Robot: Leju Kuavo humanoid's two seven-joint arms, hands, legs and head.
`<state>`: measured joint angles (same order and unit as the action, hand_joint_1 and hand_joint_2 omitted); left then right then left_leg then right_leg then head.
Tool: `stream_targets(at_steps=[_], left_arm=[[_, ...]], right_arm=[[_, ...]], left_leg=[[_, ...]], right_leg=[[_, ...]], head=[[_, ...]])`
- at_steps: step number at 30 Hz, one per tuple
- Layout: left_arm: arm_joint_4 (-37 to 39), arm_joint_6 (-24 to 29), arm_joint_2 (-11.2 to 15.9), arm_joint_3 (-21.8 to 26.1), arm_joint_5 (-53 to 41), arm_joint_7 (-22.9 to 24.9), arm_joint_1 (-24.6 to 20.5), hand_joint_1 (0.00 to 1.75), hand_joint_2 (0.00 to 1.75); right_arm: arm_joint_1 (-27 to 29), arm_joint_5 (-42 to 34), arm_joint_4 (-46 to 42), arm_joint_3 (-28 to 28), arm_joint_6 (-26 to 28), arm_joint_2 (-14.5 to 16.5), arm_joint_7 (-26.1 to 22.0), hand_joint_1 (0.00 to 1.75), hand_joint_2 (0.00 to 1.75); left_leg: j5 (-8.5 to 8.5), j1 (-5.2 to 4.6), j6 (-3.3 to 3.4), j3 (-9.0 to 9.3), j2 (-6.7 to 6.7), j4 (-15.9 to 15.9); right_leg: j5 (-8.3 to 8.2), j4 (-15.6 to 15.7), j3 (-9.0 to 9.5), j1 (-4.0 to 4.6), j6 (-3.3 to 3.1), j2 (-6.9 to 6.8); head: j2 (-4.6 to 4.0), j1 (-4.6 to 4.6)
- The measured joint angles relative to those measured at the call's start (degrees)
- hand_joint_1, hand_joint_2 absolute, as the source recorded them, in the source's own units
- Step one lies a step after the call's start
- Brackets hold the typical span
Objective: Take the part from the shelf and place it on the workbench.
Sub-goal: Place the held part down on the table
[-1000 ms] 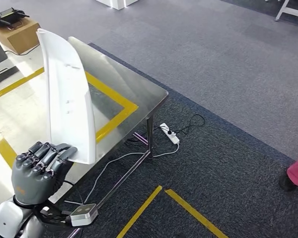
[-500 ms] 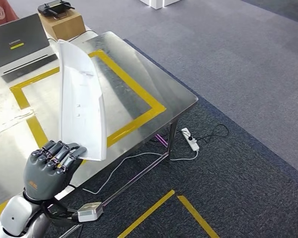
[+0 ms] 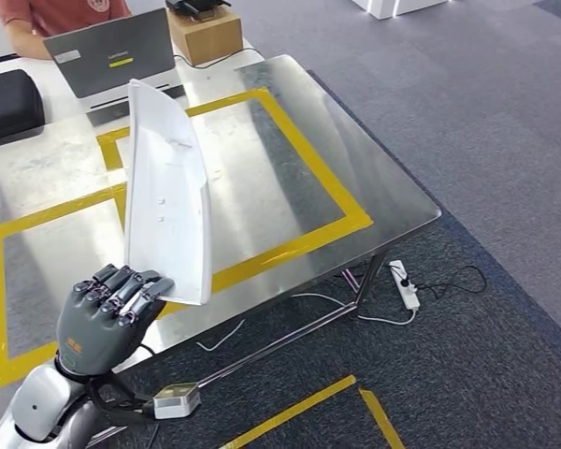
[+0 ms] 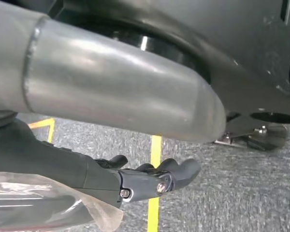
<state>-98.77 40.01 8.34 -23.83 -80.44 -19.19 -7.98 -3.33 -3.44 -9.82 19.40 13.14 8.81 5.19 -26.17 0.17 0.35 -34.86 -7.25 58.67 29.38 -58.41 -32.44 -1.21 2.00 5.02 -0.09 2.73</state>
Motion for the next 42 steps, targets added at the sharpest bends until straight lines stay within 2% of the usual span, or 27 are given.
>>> stream_targets(at_steps=[1, 3, 5, 7, 8, 9, 10, 12, 14, 16, 17, 19, 20, 21, 22, 23, 24, 25, 26, 27, 28, 29, 30, 33, 36, 38, 42], left_arm=[[0.1, 0.0, 0.1, -0.2, 0.0, 0.1, 0.0, 1.75, 1.75], [0.2, 0.0, 0.4, -0.4, 0.1, 0.4, -0.1, 1.75, 1.75], [0.3, 0.0, 0.4, -0.6, 0.1, 0.6, -0.2, 1.75, 1.75], [0.5, 0.0, 0.4, -0.8, 0.1, 0.7, -0.1, 1.75, 1.75], [0.6, 0.0, 0.5, -0.9, 0.1, 0.7, 0.0, 1.75, 1.75], [0.6, 0.0, 0.5, -1.1, 0.1, 0.8, 0.0, 1.75, 1.75], [0.6, 0.0, 0.5, -1.2, 0.1, 0.8, 0.1, 1.75, 1.75], [0.6, 0.0, 0.6, -1.3, 0.1, 0.8, 0.0, 1.75, 1.75], [0.6, 0.0, 0.6, -1.4, 0.2, 0.9, -0.2, 1.75, 1.75], [0.6, 0.0, 0.7, -1.5, 0.3, 1.0, -0.1, 1.75, 1.75], [0.7, 0.0, 0.7, -1.6, 0.4, 1.1, 0.0, 1.75, 1.75], [0.7, 0.1, 0.8, -1.6, 0.5, 1.1, 0.0, 1.75, 1.75], [0.7, 0.1, 0.7, -1.7, 0.6, 1.1, -0.1, 1.75, 1.75], [0.8, 0.1, 0.7, -1.7, 0.6, 1.1, -0.2, 1.75, 1.75], [0.9, 0.0, 0.7, -1.8, 0.6, 1.1, -0.1, 1.75, 1.75], [1.0, 0.0, 0.7, -1.9, 0.6, 1.1, -0.1, 1.75, 1.75], [1.0, 0.0, 0.7, -1.9, 0.5, 1.1, 0.0, 1.75, 1.75], [1.1, 0.0, 0.7, -2.0, 0.5, 1.1, 0.0, 1.75, 1.75], [1.1, 0.0, 0.7, -2.0, 0.4, 1.1, 0.0, 1.75, 1.75], [1.1, 0.0, 0.7, -2.0, 0.3, 1.1, 0.0, 1.75, 1.75], [1.2, 0.0, 0.8, -2.0, 0.2, 1.1, -0.1, 1.75, 1.75], [1.2, 0.0, 0.8, -2.1, 0.1, 1.1, -0.1, 1.75, 1.75], [1.3, 0.0, 0.8, -2.1, -0.1, 1.1, -0.2, 1.75, 1.75], [1.5, 0.0, 1.1, -2.6, -0.7, 1.3, -0.8, 1.75, 1.75], [1.8, 0.0, 1.3, -3.4, -1.4, 1.6, -1.6, 1.75, 1.75], [2.2, 0.0, 1.6, -4.2, -2.3, 2.5, -2.4, 1.75, 1.75], [4.2, 0.0, 2.9, -7.2, -5.6, 6.5, -5.8, 1.75, 1.75]], right_arm=[[0.0, 0.0, 0.0, 0.0, 0.0, 0.0, 0.0, 0.0, 0.0], [0.0, -0.1, 0.0, 0.0, 0.1, 0.0, 0.0, 0.0, 0.0], [0.1, -0.2, 0.0, 0.0, 0.2, -0.1, 0.0, 0.0, 0.0], [0.3, -0.1, 0.0, 0.0, 0.2, -0.1, 0.0, 0.0, 0.0], [0.3, -0.1, 0.0, -0.1, 0.3, -0.1, 0.1, 0.0, 0.0], [0.3, -0.1, 0.0, -0.1, 0.3, -0.1, 0.1, 0.0, 0.0], [0.3, -0.1, 0.0, -0.1, 0.4, -0.1, 0.1, 0.0, 0.0], [0.3, -0.1, 0.0, -0.1, 0.5, -0.1, 0.1, 0.0, 0.0], [0.2, -0.1, 0.0, -0.1, 0.5, -0.1, 0.2, 0.0, 0.0], [0.2, -0.1, 0.0, -0.1, 0.6, -0.1, 0.3, 0.0, 0.0], [0.2, 0.0, 0.0, -0.1, 0.6, -0.1, 0.3, 0.0, 0.0], [0.1, 0.0, 0.0, -0.1, 0.7, -0.1, 0.3, 0.0, 0.0], [0.1, 0.0, -0.1, -0.1, 0.7, -0.1, 0.4, 0.0, 0.0], [0.2, -0.1, 0.0, -0.1, 0.7, -0.1, 0.4, 0.0, 0.0], [0.2, -0.1, 0.0, -0.1, 0.8, -0.1, 0.4, 0.0, 0.0], [0.3, -0.3, 0.0, -0.1, 0.8, -0.1, 0.4, 0.0, 0.0], [0.4, -0.4, 0.0, -0.1, 0.8, -0.1, 0.3, 0.0, 0.0], [0.4, -0.5, 0.0, -0.2, 0.8, -0.1, 0.2, 0.0, 0.0], [0.4, -0.6, 0.0, -0.2, 0.8, -0.2, 0.0, 0.0, 0.0], [0.4, -0.6, 0.0, -0.2, 0.8, -0.2, -0.1, 0.0, 0.0], [0.3, -0.6, 0.0, -0.2, 0.8, -0.2, -0.2, 0.0, 0.0], [0.3, -0.7, 0.0, -0.2, 0.8, -0.2, -0.3, 0.0, 0.0], [0.3, -0.6, 0.0, -0.2, 0.7, -0.2, -0.3, 0.0, 0.0], [0.4, -0.5, 0.0, -0.2, 0.3, -0.2, -0.2, 0.0, 0.0], [0.3, -0.3, 0.0, -0.2, -0.1, -0.2, -0.1, 0.0, 0.0], [0.3, 0.0, 0.0, -0.2, -0.4, -0.2, -0.1, 0.0, 0.0], [0.1, 0.8, 0.0, -0.2, -0.9, -0.2, -0.1, 0.0, 0.0]], left_leg=[[0.03, 0.08, -0.31, -0.11, -0.13, 0.0], [-1.14, -0.11, -0.93, -0.92, 2.39, 1.8], [-4.28, -0.18, -1.44, -3.76, 5.83, 8.1], [-6.66, 0.07, -1.69, -7.05, 6.66, 14.8], [-6.43, 0.14, -1.7, -7.61, 6.76, 15.9], [-5.09, 0.16, -1.6, -7.04, 6.9, 14.7], [-3.01, 0.1, -1.33, -5.47, 7.33, 11.5], [0.02, -0.62, -0.43, -1.78, 10.11, 4.1], [0.29, -1.39, 0.3, -0.31, 12.16, 0.8], [0.14, -1.46, 0.67, -0.25, 11.16, 0.2], [0.25, -1.28, 0.87, -0.06, 10.39, -0.1], [0.52, -0.74, 1.33, 0.33, 8.95, -0.8], [0.58, -0.57, 1.5, 0.36, 8.39, -0.9], [0.58, -0.48, 1.63, 0.34, 7.81, -0.9], [0.57, -0.44, 1.71, 0.36, 7.26, -0.8], [0.5, -0.42, 1.74, 0.44, 6.77, -0.8], [0.42, -0.38, 1.7, 0.56, 6.28, -0.8], [0.28, -0.3, 1.56, 0.73, 5.91, -0.7], [0.07, -0.23, 1.31, 0.86, 5.64, -0.6], [-0.17, -0.28, 0.98, 0.86, 5.43, -0.3], [-0.33, -0.36, 0.67, 0.74, 5.28, 0.0], [-0.49, -0.49, 0.54, 0.56, 5.19, 0.3], [-0.47, -0.62, 0.74, 0.38, 5.12, 0.5], [-0.25, -0.68, 1.78, 0.42, 5.11, 0.3], [-0.19, -0.64, 1.82, 0.63, 5.12, -0.1], [-0.11, -0.59, 1.5, 0.71, 5.12, -0.3], [0.0, -0.45, 0.21, 0.72, 5.11, -0.4]], right_leg=[[-0.06, 0.0, 0.11, 0.02, -0.32, -0.68], [-0.04, 0.3, 0.56, -0.07, -1.07, -2.23], [0.24, 0.4, 0.99, 0.03, -1.72, -4.0], [0.58, 0.4, 1.29, 0.22, -2.02, -5.82], [0.76, 0.4, 1.46, 0.29, -2.07, -6.68], [0.95, 0.4, 1.69, 0.38, -2.07, -7.49], [1.18, 0.4, 1.99, 0.47, -2.03, -8.24], [1.69, 0.4, 2.54, 0.75, -1.76, -9.52], [2.1, 0.4, 2.75, 1.05, -1.21, -10.83], [2.42, 0.6, 3.09, 1.24, -0.64, -12.33], [2.84, 0.5, 3.2, 1.23, -0.33, -12.14], [5.02, -2.8, 1.79, 1.12, 0.22, -9.42], [6.62, -6.3, -0.01, 0.98, 0.41, -7.41], [8.08, -10.3, -2.22, 0.92, 0.55, -6.11], [8.82, -13.6, -4.3, 0.87, 0.69, -5.51], [8.49, -15.3, -5.71, 0.82, 0.8, -5.25], [6.99, -14.8, -6.14, 0.74, 0.91, -5.16], [4.63, -12.1, -5.53, 0.64, 0.99, -5.14], [2.13, -8.2, -4.28, 0.49, 1.1, -5.08], [0.42, -4.6, -2.91, 0.38, 1.15, -4.83], [-0.52, -2.1, -1.85, 0.3, 0.92, -4.56], [-0.76, -0.8, -1.29, 0.22, 0.7, -4.31], [-0.62, -0.5, -1.08, 0.21, 0.43, -4.11], [-0.74, -0.4, -1.05, 0.25, 0.15, -4.1], [-0.66, -0.4, -0.99, 0.44, -0.27, -4.1], [-0.59, -0.4, -0.97, 0.52, -0.48, -4.16], [-0.59, -0.5, -0.98, 0.61, -0.68, -4.24]], head=[[0.0, 0.01], [0.0, -0.3], [0.0, -0.66], [0.0, -0.7], [0.0, -0.72], [0.0, -0.72], [0.0, -0.72], [0.0, -0.71], [0.0, -0.67], [0.0, -0.61], [-0.01, -0.5], [-0.02, -0.21], [-0.02, -0.01], [-0.02, 0.12], [-0.02, 0.2], [-0.02, 0.2], [-0.02, 0.2], [-0.02, 0.19], [-0.02, 0.2], [-0.02, 0.25], [-0.02, 0.25], [-0.01, 0.26], [-0.01, 0.23], [-0.02, 0.12], [-0.01, 0.12], [-0.01, 0.12], [-0.02, 0.14]])
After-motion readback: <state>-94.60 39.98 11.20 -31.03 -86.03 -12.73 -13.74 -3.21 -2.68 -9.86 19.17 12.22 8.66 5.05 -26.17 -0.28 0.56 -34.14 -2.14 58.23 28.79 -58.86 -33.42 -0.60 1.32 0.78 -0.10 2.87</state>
